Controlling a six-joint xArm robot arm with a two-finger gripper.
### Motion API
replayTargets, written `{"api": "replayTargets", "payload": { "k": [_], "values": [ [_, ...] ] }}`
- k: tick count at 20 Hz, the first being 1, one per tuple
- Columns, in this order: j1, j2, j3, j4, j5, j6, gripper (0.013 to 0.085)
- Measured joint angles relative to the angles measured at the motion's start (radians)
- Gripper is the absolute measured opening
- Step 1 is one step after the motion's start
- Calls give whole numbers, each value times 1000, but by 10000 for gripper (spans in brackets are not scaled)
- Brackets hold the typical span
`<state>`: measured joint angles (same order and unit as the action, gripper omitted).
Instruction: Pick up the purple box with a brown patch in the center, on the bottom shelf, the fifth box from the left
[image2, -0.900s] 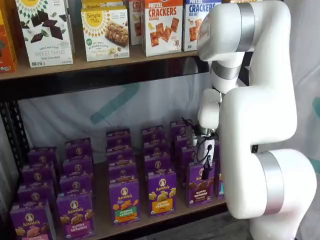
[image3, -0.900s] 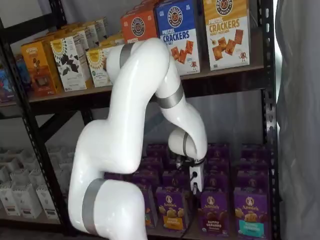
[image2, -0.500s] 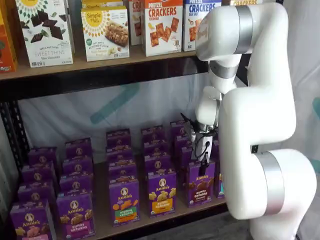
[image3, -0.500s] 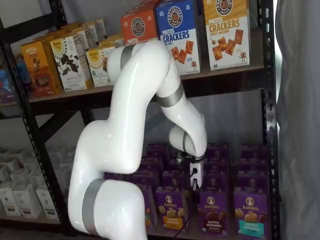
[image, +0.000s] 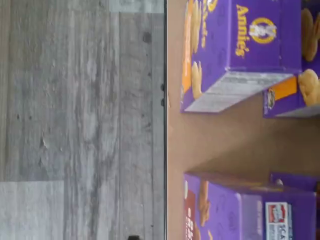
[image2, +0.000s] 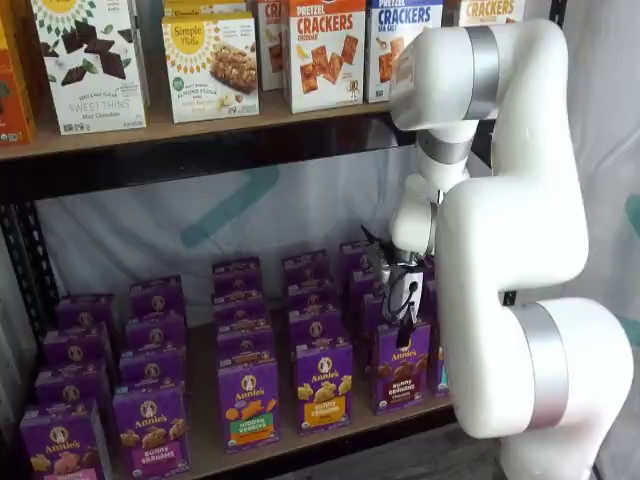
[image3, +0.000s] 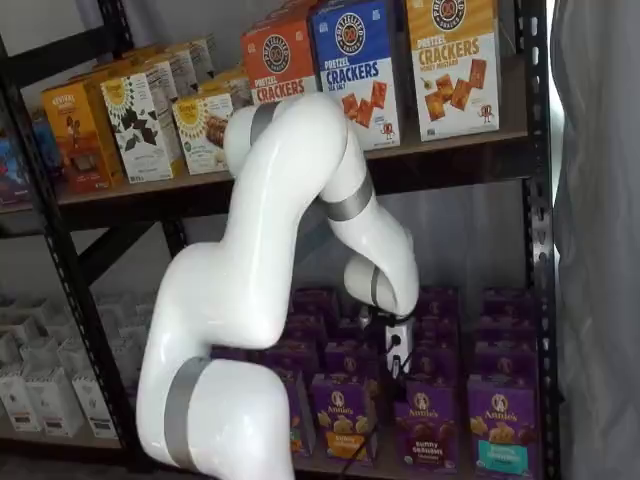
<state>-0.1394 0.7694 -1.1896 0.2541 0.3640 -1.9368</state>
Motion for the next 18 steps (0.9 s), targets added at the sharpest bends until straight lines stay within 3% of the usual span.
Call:
{"api": "replayTargets", "payload": {
  "k": [3,9,18],
  "values": [
    [-7,34,-49,-43,21,34,850],
    [-12,110,-139,-199,44,170,850],
    [1,190,-220,-289,61,264,850]
  ]
}}
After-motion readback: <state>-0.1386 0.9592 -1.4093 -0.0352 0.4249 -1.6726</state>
